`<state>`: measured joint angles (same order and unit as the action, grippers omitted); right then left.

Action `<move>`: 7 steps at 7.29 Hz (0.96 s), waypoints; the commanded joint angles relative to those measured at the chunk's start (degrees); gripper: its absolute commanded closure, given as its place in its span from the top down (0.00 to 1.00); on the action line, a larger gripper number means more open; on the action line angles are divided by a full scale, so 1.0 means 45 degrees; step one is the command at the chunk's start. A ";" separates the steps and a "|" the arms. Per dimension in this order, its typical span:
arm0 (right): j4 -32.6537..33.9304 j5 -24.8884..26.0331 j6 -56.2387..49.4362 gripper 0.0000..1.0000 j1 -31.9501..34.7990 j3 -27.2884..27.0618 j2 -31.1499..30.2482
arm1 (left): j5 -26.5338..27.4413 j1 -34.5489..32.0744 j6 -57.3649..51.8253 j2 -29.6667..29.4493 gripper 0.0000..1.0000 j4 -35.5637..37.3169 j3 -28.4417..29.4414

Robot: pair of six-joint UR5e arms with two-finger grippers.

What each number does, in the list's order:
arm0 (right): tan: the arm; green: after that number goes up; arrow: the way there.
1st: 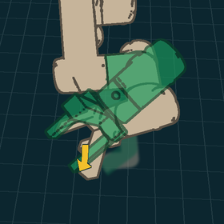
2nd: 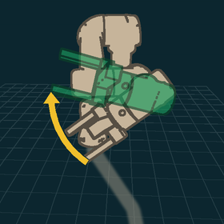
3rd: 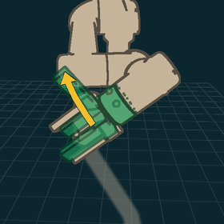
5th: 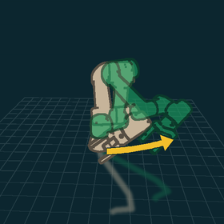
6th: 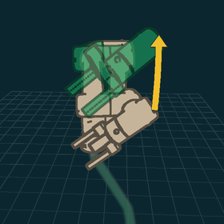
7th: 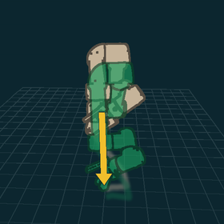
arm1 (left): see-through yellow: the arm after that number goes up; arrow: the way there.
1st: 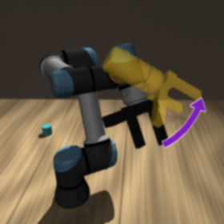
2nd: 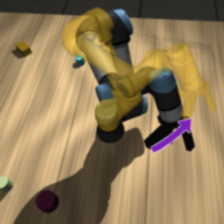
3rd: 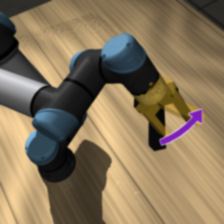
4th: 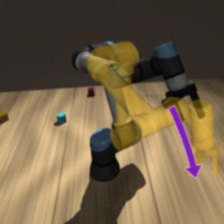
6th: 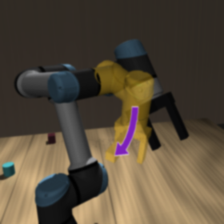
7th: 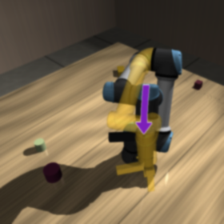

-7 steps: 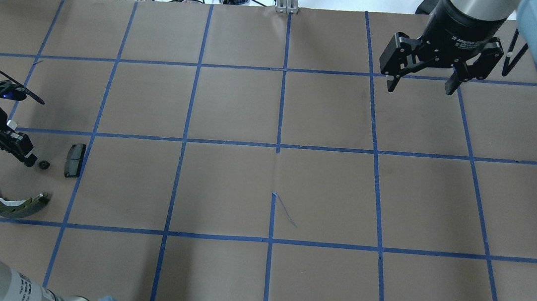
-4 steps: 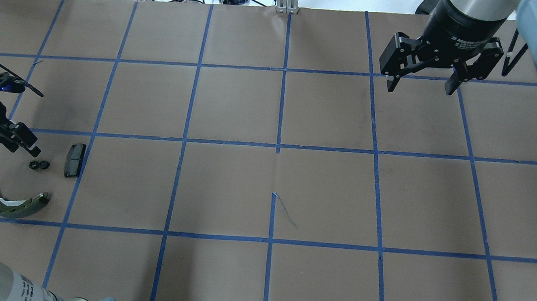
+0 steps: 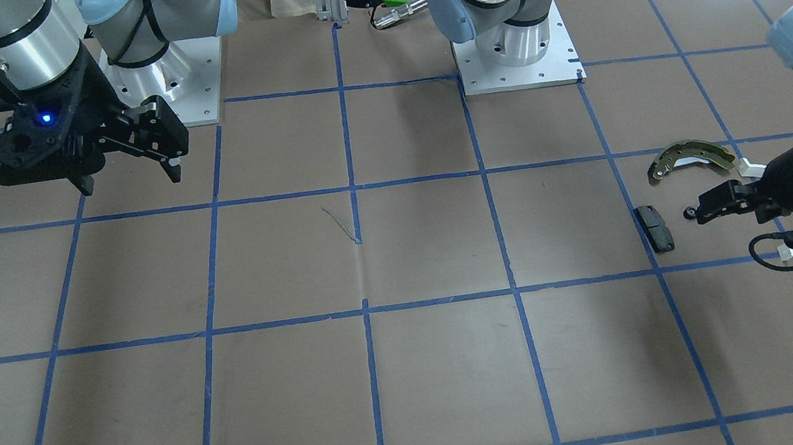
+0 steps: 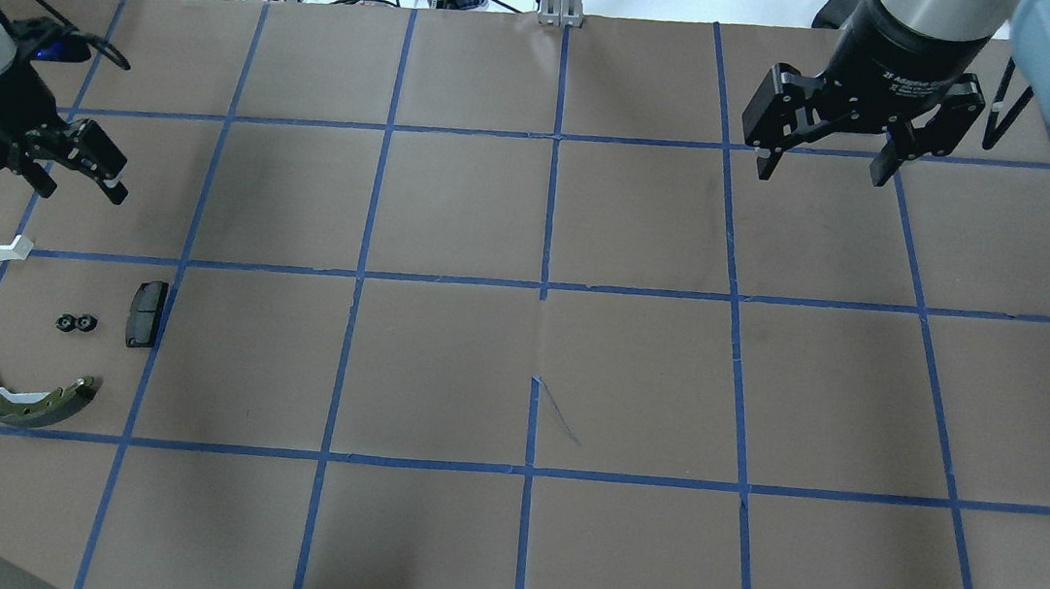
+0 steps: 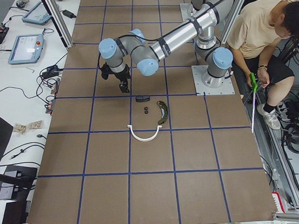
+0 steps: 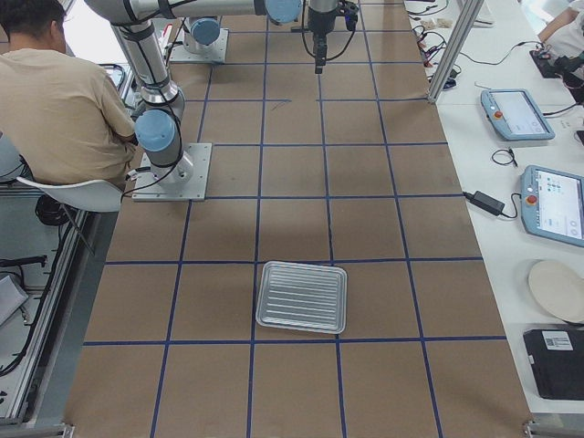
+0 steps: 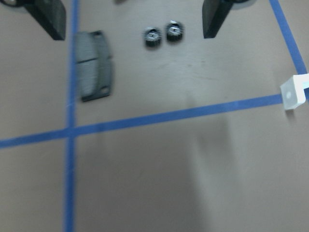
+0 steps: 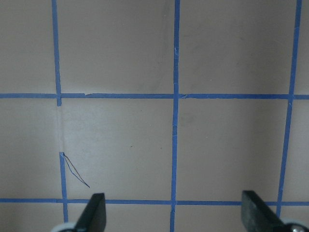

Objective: Place bearing gear from tray to pile

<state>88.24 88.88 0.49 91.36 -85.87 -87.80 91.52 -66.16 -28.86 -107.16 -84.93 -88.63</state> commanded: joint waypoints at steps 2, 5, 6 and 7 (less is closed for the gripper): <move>0.0000 -0.0005 -0.0011 1.00 -0.0009 0.0000 0.0000 | -0.0025 -0.2847 0.1276 0.1582 1.00 -0.1050 0.0575; 0.0000 0.0015 -0.0030 1.00 -0.0048 0.0000 0.0020 | -0.0508 -0.4885 0.3092 0.2929 1.00 -0.1417 -0.0028; 0.0000 0.0015 -0.0030 1.00 -0.0048 0.0000 0.0001 | -0.1054 -0.4888 0.3674 0.3514 1.00 -0.1633 -0.0553; 0.0000 0.0015 -0.0030 1.00 -0.0048 0.0000 0.0000 | -0.0885 -0.4888 0.3660 0.3964 1.00 -0.1635 -0.0945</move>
<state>88.24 88.94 0.36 91.16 -85.87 -87.78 87.99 -87.81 -13.37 -91.94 -91.79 -90.69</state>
